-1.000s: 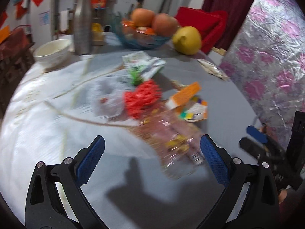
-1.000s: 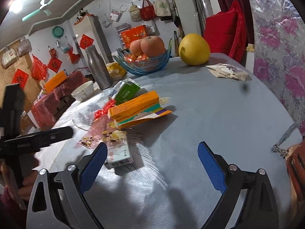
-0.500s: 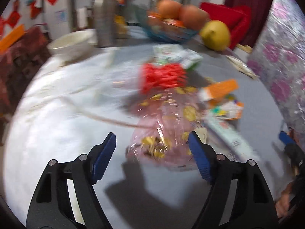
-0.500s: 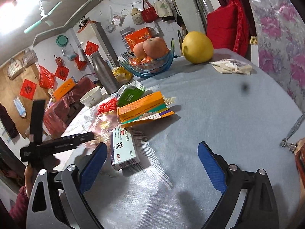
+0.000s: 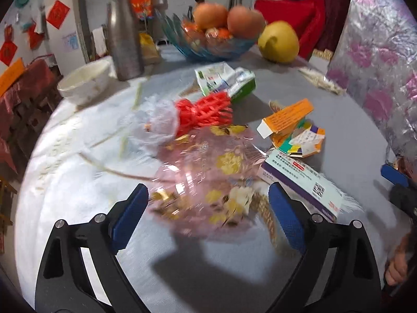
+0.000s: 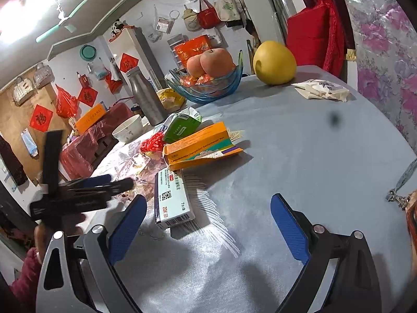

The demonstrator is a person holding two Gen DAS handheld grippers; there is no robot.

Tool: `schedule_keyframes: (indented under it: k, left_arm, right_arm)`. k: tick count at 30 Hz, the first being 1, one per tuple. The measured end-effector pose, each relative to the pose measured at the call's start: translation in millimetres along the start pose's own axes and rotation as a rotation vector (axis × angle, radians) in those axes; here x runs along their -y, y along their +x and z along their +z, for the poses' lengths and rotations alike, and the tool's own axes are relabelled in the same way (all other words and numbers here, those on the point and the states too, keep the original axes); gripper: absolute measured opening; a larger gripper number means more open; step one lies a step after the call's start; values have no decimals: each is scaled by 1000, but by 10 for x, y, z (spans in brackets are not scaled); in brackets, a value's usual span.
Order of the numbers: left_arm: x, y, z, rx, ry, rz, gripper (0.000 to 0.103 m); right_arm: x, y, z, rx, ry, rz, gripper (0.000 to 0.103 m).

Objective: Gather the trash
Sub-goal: 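Grasp the pink floral plastic bag with the left gripper, then grasp the white medicine box with the right gripper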

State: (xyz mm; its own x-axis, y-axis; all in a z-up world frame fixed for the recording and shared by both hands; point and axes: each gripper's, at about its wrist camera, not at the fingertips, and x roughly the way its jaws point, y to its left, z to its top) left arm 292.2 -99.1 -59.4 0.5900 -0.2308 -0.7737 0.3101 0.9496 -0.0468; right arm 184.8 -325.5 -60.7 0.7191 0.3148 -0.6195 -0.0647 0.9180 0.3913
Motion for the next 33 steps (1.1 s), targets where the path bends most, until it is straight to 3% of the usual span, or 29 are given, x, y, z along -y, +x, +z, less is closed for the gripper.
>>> schedule_keyframes:
  k: [1, 5, 8, 13, 19, 24, 27, 31, 33]
  left_arm:
    - [0, 72, 20, -6, -6, 15, 89]
    - [-147, 189, 3, -1, -63, 7, 50]
    - [-303, 72, -17, 55, -137, -68, 38]
    - [-336, -72, -98, 95, -159, -80, 38]
    - [-383, -302, -222, 175, -172, -43, 38]
    - [-490, -285, -252, 155, -222, -90, 38]
    - [-472, -282, -248, 155, -214, -91, 38]
    - [-441, -288, -253, 158, -200, -95, 38]
    - [-437, -293, -259, 159, -198, -98, 38]
  right_arm:
    - [7, 1, -2, -1, 4, 3, 94]
    - [10, 11, 0, -8, 4, 15, 94]
    - [-1, 29, -3, -15, 0, 22, 94]
    - [-44, 80, 4, -39, -29, 14, 94]
    - [-261, 218, 10, -89, -134, -50, 94]
    - [-528, 486, 33, -161, -185, -17, 94]
    - [-701, 649, 32, -185, -236, -42, 94]
    - [-759, 799, 12, -236, -273, -96, 78]
    - [-721, 845, 12, -263, -256, -96, 52]
